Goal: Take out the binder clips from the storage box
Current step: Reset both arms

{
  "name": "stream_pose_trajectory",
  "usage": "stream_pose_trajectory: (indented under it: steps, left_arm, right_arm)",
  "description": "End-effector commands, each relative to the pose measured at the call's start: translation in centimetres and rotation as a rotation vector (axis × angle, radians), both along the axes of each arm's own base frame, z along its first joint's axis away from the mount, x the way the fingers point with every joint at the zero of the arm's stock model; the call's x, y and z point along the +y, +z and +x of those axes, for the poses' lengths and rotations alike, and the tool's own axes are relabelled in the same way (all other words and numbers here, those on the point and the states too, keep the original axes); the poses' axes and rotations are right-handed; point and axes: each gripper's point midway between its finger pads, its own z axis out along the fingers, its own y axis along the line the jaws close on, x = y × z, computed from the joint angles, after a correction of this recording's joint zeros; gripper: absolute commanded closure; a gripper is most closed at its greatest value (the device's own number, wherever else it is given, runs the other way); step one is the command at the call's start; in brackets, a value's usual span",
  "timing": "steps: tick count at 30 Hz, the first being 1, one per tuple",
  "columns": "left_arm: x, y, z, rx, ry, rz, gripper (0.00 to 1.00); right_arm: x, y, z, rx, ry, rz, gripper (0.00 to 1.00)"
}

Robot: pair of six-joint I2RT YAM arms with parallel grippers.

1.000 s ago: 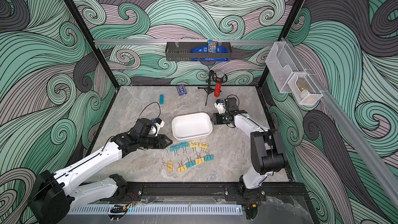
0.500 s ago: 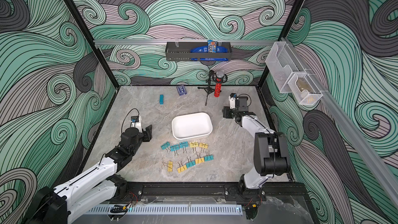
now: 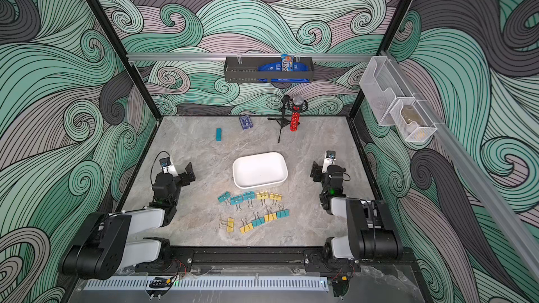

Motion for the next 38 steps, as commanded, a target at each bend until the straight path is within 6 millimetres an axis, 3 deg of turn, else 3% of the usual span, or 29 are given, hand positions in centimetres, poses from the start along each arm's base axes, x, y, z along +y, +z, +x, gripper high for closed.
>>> stream_pose_trajectory:
  steps: [1,3,6,9,11,14,38]
  left_arm:
    - [0.2,4.7,2.7,-0.162,-0.012,0.032,0.01]
    - [0.6,3.0,2.9,-0.155,-0.008,0.020,0.01]
    - [-0.7,3.9,1.5,-0.271,-0.095,0.064,0.01]
    - [0.0,2.7,2.7,-0.170,-0.056,0.024,0.01]
    - [-0.5,2.4,3.3,-0.150,-0.084,0.046,0.01]
    - [-0.7,3.4,2.5,-0.231,-0.102,0.071,0.02]
    - [-1.4,3.2,2.9,-0.211,-0.144,0.081,0.02]
  right_arm:
    - [-1.5,6.0,1.1,-0.252,-0.074,-0.052,0.21]
    - [-2.0,5.7,0.4,-0.296,-0.106,-0.051,0.20]
    - [-1.4,5.1,0.0,-0.317,-0.075,-0.064,0.19]
    - [-0.7,5.0,0.5,-0.311,-0.040,-0.084,0.17]
    - [-0.6,4.6,0.8,-0.279,-0.037,-0.082,0.11]
    - [-0.7,4.8,0.7,-0.289,-0.037,-0.082,0.00]
    - [-0.5,4.8,0.7,-0.295,-0.032,-0.088,0.00]
